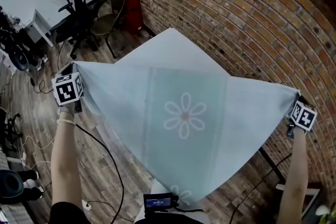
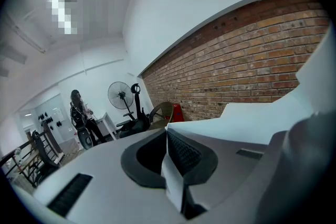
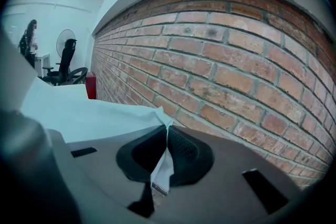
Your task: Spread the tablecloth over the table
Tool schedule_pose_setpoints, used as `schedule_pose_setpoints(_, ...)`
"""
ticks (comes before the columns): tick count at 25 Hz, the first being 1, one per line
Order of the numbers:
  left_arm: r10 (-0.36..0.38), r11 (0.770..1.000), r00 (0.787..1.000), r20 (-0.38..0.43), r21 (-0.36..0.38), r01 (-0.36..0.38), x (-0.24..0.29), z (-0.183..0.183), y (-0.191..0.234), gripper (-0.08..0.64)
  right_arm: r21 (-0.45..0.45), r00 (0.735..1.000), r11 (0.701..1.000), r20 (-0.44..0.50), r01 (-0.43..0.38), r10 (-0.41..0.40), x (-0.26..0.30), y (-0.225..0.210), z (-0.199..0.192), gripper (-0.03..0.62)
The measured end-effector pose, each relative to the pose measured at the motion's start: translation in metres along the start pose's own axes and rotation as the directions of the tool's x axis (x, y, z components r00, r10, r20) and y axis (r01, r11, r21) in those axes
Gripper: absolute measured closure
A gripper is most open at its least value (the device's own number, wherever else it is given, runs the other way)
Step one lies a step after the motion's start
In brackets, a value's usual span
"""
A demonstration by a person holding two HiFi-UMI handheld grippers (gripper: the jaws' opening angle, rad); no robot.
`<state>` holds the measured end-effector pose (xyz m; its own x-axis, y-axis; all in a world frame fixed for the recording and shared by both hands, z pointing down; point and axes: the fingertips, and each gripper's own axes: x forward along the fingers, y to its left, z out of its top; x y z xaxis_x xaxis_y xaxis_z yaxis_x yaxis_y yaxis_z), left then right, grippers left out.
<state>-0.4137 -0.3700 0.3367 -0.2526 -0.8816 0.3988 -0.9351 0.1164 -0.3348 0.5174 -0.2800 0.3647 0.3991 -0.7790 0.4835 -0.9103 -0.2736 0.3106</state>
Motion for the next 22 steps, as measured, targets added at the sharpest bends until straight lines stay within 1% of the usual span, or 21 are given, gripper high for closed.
schedule_pose_setpoints(2, 0.007, 1.0, 1.0, -0.013, 0.01, -0.007, 0.017, 0.0, 0.004, 0.545, -0.008, 1.0, 1.0, -0.003, -0.006, 0.006, 0.011, 0.011, 0.004, 0.555)
schedule_pose_setpoints(6, 0.017, 0.998, 0.999, -0.042, 0.054, -0.015, 0.05, -0.003, 0.014, 0.545, -0.019, 1.0, 1.0, -0.016, -0.025, 0.024, 0.033, 0.037, 0.009, 0.555)
schedule_pose_setpoints(10, 0.028, 0.998, 0.998, -0.055, 0.065, -0.024, 0.08, 0.001, 0.026, 0.545, -0.028, 0.999, 0.999, -0.033, -0.035, 0.034, 0.047, 0.063, 0.015, 0.555)
schedule_pose_setpoints(15, -0.002, 0.994, 0.997, -0.074, 0.104, 0.01, 0.118, 0.004, 0.027, 0.545, -0.04, 0.997, 0.999, -0.069, -0.02, 0.017, 0.062, 0.086, 0.012, 0.555)
schedule_pose_setpoints(18, -0.017, 0.994, 0.995, -0.095, 0.103, 0.026, 0.14, 0.0, 0.02, 0.545, -0.047, 0.996, 0.999, -0.091, -0.014, 0.009, 0.081, 0.098, 0.012, 0.555)
schedule_pose_setpoints(22, -0.047, 0.993, 0.993, -0.109, 0.106, 0.059, 0.17, -0.001, 0.0, 0.545, -0.063, 0.992, 0.998, -0.124, 0.001, -0.009, 0.101, 0.107, 0.009, 0.555)
